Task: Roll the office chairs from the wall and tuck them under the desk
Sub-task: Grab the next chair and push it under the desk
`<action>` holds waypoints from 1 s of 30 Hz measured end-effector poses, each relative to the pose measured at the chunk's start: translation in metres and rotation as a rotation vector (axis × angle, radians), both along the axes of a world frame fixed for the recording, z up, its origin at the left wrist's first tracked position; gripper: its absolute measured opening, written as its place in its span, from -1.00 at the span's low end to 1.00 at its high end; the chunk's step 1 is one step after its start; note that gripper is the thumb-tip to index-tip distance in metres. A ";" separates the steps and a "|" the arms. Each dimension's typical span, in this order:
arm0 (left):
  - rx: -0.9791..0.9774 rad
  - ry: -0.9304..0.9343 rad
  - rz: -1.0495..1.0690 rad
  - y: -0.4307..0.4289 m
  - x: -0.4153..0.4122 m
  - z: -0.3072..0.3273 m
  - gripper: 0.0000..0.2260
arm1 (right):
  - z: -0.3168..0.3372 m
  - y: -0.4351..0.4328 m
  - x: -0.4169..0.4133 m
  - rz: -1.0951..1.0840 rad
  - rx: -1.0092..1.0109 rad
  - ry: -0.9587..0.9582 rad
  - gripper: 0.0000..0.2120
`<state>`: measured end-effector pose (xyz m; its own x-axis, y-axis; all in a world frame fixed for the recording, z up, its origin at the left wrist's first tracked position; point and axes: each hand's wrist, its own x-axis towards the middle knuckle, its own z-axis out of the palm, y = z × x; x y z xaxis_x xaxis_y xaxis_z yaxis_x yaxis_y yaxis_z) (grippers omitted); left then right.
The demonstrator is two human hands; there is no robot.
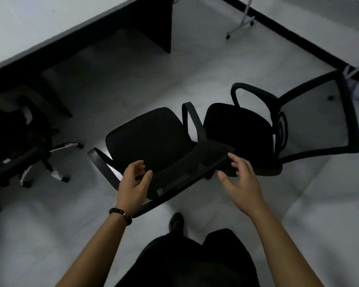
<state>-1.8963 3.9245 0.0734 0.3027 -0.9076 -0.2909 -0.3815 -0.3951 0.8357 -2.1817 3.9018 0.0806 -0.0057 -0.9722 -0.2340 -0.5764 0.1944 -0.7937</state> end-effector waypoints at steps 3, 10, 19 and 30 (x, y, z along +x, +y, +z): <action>0.138 -0.153 0.092 0.004 -0.006 -0.027 -0.61 | -0.021 -0.039 -0.011 0.121 0.023 -0.005 -0.45; 0.345 -0.550 0.256 0.040 -0.070 -0.076 -0.60 | -0.084 -0.095 -0.019 0.625 0.011 0.248 -0.38; 0.440 -0.666 0.099 0.028 -0.078 -0.091 -0.41 | -0.108 -0.114 0.005 0.895 -0.046 0.605 -0.34; 0.480 -0.722 0.008 -0.029 0.049 -0.091 -0.31 | -0.107 -0.185 0.120 0.902 -0.018 0.703 -0.27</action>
